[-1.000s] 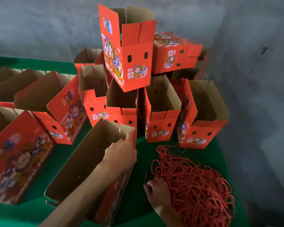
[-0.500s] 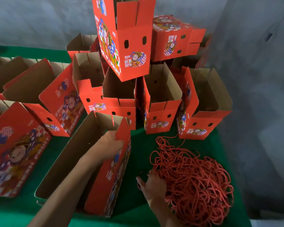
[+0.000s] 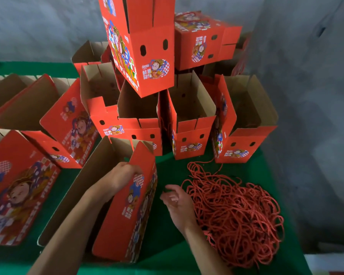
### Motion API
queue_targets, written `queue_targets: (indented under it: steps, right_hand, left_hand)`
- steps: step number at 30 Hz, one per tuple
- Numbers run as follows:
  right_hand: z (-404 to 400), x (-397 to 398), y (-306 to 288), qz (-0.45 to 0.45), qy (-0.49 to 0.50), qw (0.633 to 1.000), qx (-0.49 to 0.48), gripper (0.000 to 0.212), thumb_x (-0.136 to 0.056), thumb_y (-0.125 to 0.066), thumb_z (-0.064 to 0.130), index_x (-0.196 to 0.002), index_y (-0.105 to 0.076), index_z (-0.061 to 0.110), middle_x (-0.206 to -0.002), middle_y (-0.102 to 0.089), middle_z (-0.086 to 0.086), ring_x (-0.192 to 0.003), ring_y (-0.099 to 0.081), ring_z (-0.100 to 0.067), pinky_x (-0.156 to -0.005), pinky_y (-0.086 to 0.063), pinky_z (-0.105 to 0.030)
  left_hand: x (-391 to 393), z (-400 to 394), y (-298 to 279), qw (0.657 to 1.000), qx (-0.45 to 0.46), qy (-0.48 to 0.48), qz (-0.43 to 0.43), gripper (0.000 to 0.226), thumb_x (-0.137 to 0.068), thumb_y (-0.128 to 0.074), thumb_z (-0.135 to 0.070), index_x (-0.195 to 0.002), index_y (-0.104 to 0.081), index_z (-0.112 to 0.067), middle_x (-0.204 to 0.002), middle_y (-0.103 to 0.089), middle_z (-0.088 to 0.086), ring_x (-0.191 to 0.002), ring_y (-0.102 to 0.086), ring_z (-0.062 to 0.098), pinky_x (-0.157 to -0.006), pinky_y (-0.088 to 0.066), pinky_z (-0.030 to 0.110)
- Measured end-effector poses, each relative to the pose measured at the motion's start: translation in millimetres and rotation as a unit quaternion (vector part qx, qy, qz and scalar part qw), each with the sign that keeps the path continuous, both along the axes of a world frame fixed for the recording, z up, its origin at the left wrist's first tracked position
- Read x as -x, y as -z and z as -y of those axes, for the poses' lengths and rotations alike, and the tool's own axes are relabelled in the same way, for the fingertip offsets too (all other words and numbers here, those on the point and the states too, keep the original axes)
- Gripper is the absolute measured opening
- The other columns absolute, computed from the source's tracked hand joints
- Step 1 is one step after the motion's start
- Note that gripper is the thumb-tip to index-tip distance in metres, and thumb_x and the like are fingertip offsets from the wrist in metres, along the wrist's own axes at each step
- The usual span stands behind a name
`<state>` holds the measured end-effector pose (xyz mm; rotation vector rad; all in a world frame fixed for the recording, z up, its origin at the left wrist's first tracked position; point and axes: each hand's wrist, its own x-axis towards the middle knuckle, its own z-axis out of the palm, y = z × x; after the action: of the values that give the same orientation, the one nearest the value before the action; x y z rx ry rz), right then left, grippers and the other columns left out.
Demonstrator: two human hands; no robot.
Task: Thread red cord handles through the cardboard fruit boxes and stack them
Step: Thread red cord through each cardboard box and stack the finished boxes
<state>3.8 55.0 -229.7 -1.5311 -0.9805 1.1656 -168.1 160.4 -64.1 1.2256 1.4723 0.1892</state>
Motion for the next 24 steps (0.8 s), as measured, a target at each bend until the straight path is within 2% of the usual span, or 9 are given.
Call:
queue_targets:
  steps: [3, 5, 9, 12, 16, 19, 22, 24]
  right_hand:
    - [-5, 7, -16, -0.027, 0.009, 0.999, -0.021, 0.002, -0.095, -0.076, 0.029, -0.095, -0.076, 0.031, -0.088, -0.076, 0.011, -0.085, -0.071, -0.005, -0.086, -0.058, -0.030]
    - [-9, 10, -21, -0.004, -0.004, 1.000, -0.013, 0.004, -0.098, -0.073, 0.030, -0.096, -0.076, 0.027, -0.092, -0.075, 0.007, -0.088, -0.070, -0.006, -0.086, -0.057, -0.029]
    - [-14, 17, -26, 0.012, -0.010, 1.000, 0.020, 0.010, -0.101, -0.066, 0.039, -0.095, -0.071, 0.033, -0.098, -0.073, 0.009, -0.091, -0.068, -0.002, -0.082, -0.055, -0.022]
    - [-16, 16, -28, -0.013, 0.003, 1.000, 0.026, 0.016, -0.103, -0.062, 0.038, -0.095, -0.071, 0.028, -0.099, -0.073, 0.007, -0.095, -0.068, -0.008, -0.088, -0.056, -0.032]
    - [-15, 6, -31, -0.030, 0.025, 0.999, 0.020, 0.019, -0.103, -0.063, 0.037, -0.090, -0.070, 0.026, -0.091, -0.071, 0.006, -0.087, -0.067, -0.010, -0.090, -0.057, -0.036]
    - [-11, -1, -36, 0.066, 0.002, 0.998, 0.004, 0.016, -0.105, -0.059, 0.037, -0.094, -0.067, 0.029, -0.093, -0.070, 0.008, -0.085, -0.067, -0.005, -0.084, -0.058, -0.032]
    - [-5, -7, -43, 0.178, -0.014, 0.984, -0.016, 0.017, -0.108, -0.052, 0.037, -0.102, -0.064, 0.028, -0.096, -0.069, 0.011, -0.085, -0.065, -0.004, -0.072, -0.054, -0.022]
    - [0, -6, -45, 0.184, -0.015, 0.983, -0.020, 0.021, -0.109, -0.051, 0.037, -0.108, -0.066, 0.023, -0.099, -0.069, 0.011, -0.084, -0.064, 0.000, -0.070, -0.052, -0.019]
  left_hand:
    - [0, -3, 1, 1.000, 0.024, -0.012, -0.001, 0.032, -0.092, -0.059, -0.033, -0.095, -0.077, -0.007, -0.086, -0.078, 0.013, -0.069, -0.076, 0.027, -0.069, -0.058, 0.034]
    - [-1, -2, 1, 0.999, 0.037, -0.023, -0.005, 0.037, -0.090, -0.059, -0.039, -0.100, -0.076, -0.008, -0.088, -0.078, 0.013, -0.072, -0.077, 0.028, -0.072, -0.059, 0.036]
    - [-7, 2, -1, 0.997, 0.058, -0.040, 0.006, 0.043, -0.091, -0.057, -0.043, -0.105, -0.074, -0.007, -0.092, -0.078, 0.015, -0.077, -0.076, 0.032, -0.081, -0.060, 0.041]
    - [-16, 5, -5, 0.998, 0.060, -0.031, 0.002, 0.042, -0.094, -0.054, -0.041, -0.106, -0.075, -0.006, -0.094, -0.078, 0.017, -0.085, -0.074, 0.035, -0.089, -0.058, 0.044]
    - [-26, 6, -2, 0.999, 0.021, -0.034, 0.016, 0.044, -0.098, -0.055, -0.029, -0.128, -0.064, 0.002, -0.126, -0.067, 0.024, -0.098, -0.066, 0.034, -0.099, -0.052, 0.045]
    - [-34, 7, 0, 0.999, 0.031, -0.024, 0.018, 0.047, -0.099, -0.055, -0.030, -0.134, -0.060, 0.001, -0.133, -0.063, 0.023, -0.120, -0.062, 0.039, -0.106, -0.049, 0.050]
    - [-41, 5, 3, 0.999, 0.036, -0.015, 0.026, 0.048, -0.101, -0.053, -0.032, -0.136, -0.058, 0.000, -0.135, -0.061, 0.022, -0.125, -0.059, 0.039, -0.107, -0.049, 0.051]
    - [-46, 6, 3, 0.999, 0.037, -0.007, 0.028, 0.049, -0.101, -0.053, -0.034, -0.136, -0.058, -0.001, -0.135, -0.061, 0.021, -0.125, -0.060, 0.038, -0.107, -0.049, 0.051]
